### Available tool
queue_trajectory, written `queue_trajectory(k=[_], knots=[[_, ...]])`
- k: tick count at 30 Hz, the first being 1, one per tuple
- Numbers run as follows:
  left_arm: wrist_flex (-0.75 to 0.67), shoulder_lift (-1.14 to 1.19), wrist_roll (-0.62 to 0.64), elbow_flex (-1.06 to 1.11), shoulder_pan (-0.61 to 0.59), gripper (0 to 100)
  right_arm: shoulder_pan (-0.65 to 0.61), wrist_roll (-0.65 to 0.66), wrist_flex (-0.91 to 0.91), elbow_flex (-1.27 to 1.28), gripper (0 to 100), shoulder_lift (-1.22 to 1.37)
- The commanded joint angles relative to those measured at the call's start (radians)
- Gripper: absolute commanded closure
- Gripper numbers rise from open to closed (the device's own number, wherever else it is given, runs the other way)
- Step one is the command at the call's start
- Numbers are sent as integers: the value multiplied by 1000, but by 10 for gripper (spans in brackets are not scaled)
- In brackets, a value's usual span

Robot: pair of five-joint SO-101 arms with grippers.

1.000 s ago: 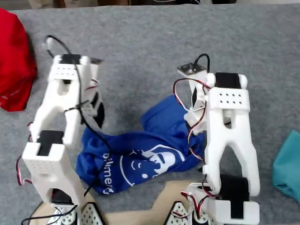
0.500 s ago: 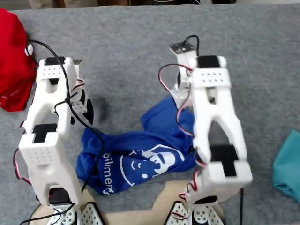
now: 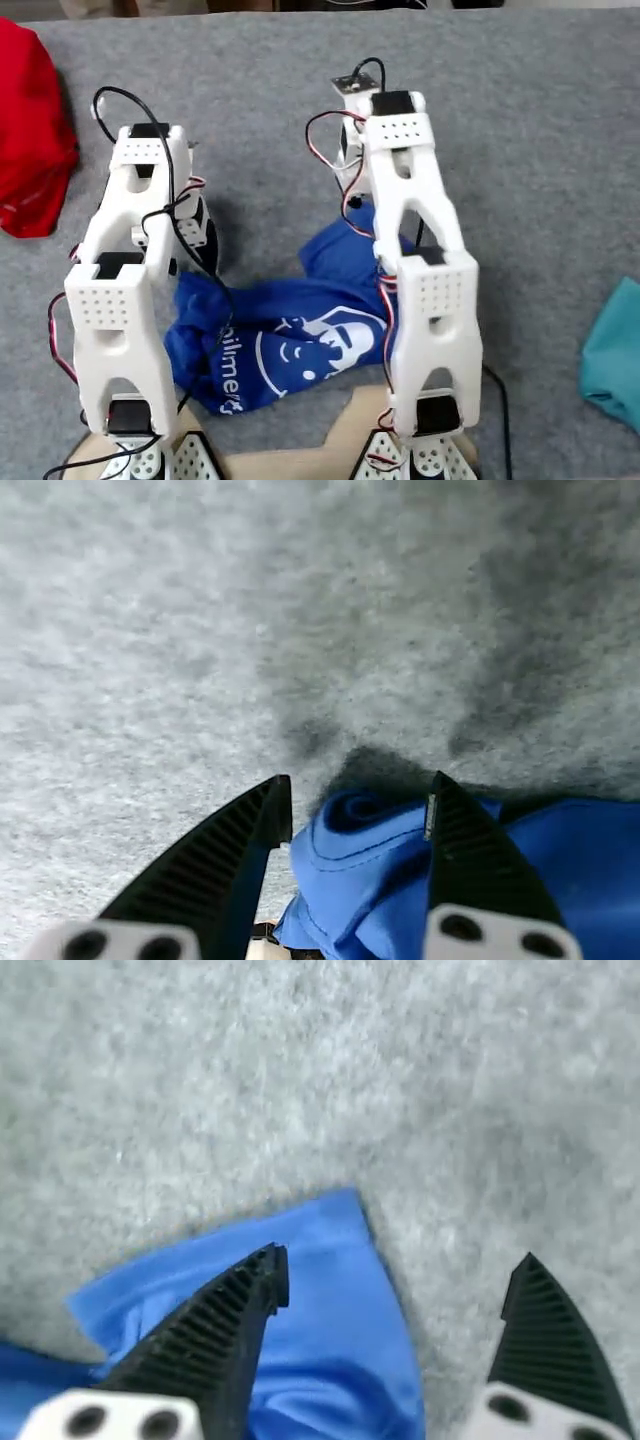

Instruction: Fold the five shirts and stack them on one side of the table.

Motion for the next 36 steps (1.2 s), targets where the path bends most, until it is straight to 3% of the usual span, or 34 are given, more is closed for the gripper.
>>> queue_trajectory(k=[1,16,25,36], knots=[[15,-12,9,-37,12,778,-22,-9,100,-199,656,101],[49,-10,9,-37,23,778,-64,-11,103,-259,661,231],[51,-10,9,-35,23,779,-62,-6,74,-260,965,254],[57,-18,11,-35,23,779,38,-9,115,-427,992,260]])
